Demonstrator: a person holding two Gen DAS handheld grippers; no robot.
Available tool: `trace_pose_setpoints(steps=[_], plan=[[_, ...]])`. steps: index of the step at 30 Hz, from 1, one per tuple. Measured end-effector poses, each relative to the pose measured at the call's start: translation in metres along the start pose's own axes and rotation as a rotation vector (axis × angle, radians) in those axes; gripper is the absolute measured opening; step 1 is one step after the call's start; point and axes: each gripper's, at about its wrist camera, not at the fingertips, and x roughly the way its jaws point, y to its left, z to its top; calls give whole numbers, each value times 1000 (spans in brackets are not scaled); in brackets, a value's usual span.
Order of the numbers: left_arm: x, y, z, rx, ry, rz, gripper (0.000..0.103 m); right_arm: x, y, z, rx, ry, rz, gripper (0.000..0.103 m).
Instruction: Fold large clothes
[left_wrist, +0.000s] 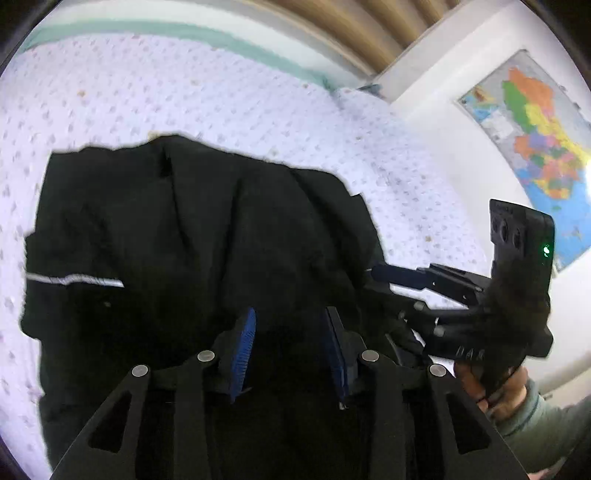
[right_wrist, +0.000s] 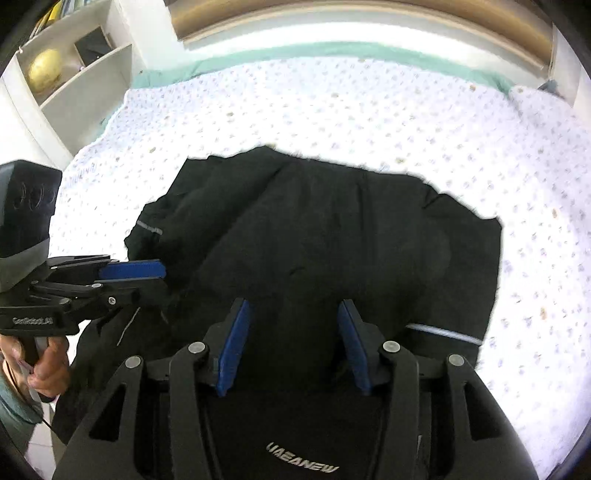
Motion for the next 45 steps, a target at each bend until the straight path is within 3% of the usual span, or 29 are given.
trace_pose_setpoints(steps=[2,4,6,9,11,13,15,18,23,27,30,35,38,43,44,45], plan=[[28,22,-5,-38,84,84,38,29,3,-1,-9,64,-36,54],[52,38,-9,-80,130,114,38,64,-3,0,11,133,-34,53],[67,47,-11,-111,139,137,38,92,-11,-7,61,199,-22,54],[69,38,-6,-79,147,191,38,101,-18,-4,115,213,-3,57],[66,33,-4,-70,140,179,38,100,-15,0,111,220,-26,57],[44,29,-5,-60,125,144,38,89,-12,1,95,198,-24,57],[-5,23,-17,-47,85,128,38,66,-14,0,94,169,4,58],[-73,44,-45,-73,50,198,38,23,-24,-13,80,117,4,59],[-147,119,-115,-326,79,279,38,-19,-72,-61,134,150,-108,60],[-159,153,-173,-496,123,192,38,-47,-126,-113,290,217,-141,60],[-151,167,-201,-581,131,150,38,-59,-146,-145,401,243,-131,60],[-145,172,-222,-652,146,87,40,-63,-151,-187,391,338,-177,60],[-136,171,-226,-664,178,63,43,-64,-150,-205,384,377,-185,60],[-117,145,-215,-602,226,61,46,-65,-151,-236,429,417,-149,60],[-115,136,-212,-581,232,32,46,-67,-150,-239,436,413,-136,58],[-114,126,-206,-560,230,-21,46,-71,-148,-239,434,402,-119,43]])
